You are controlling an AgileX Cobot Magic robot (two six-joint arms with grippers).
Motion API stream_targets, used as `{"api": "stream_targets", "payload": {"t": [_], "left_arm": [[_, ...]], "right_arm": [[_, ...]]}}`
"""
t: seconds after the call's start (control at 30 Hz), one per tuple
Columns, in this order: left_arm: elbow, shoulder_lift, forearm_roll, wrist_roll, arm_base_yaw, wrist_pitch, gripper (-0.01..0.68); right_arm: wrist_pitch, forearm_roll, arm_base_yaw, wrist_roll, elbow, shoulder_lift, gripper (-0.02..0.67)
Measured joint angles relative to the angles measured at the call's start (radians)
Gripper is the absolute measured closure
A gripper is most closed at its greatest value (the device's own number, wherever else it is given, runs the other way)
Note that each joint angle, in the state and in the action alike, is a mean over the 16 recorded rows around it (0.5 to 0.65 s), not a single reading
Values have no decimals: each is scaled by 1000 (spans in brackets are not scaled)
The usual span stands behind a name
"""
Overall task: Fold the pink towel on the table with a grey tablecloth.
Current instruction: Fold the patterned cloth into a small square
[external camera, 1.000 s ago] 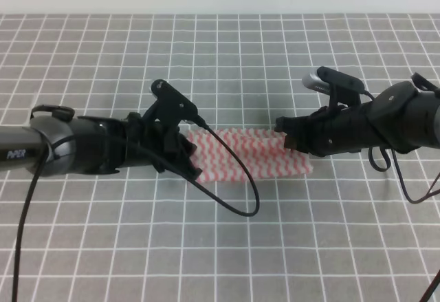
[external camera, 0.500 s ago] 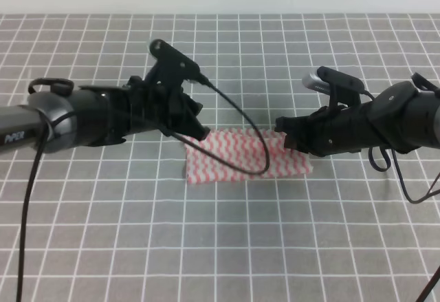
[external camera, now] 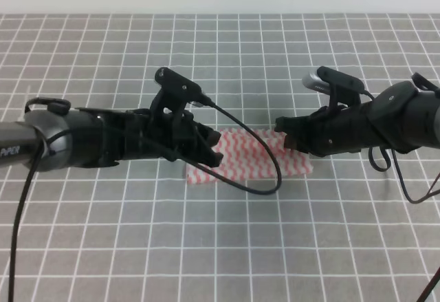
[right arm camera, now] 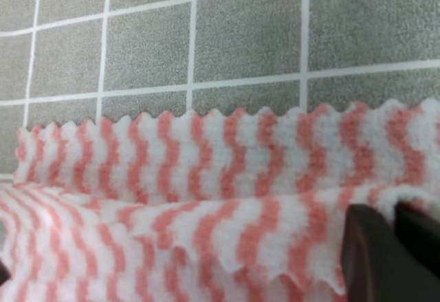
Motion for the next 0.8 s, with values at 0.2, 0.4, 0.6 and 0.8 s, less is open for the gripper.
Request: {"api": "stream_targets", "payload": {"t": [0.2, 0.4, 0.6, 0.8], "left_arm": [[10, 18, -6, 15, 0, 36, 576], [10, 31, -12, 35, 0, 50, 579], [4, 32, -15, 61, 0, 85, 581], [-16, 33, -16, 75, 0, 114, 582]], "right_arm": [[0, 1, 0, 0, 0, 0, 662], [0, 2, 0, 0, 0, 0, 662], [1, 3, 0, 0, 0, 0, 662], [0, 7, 0, 0, 0, 0, 662]]}}
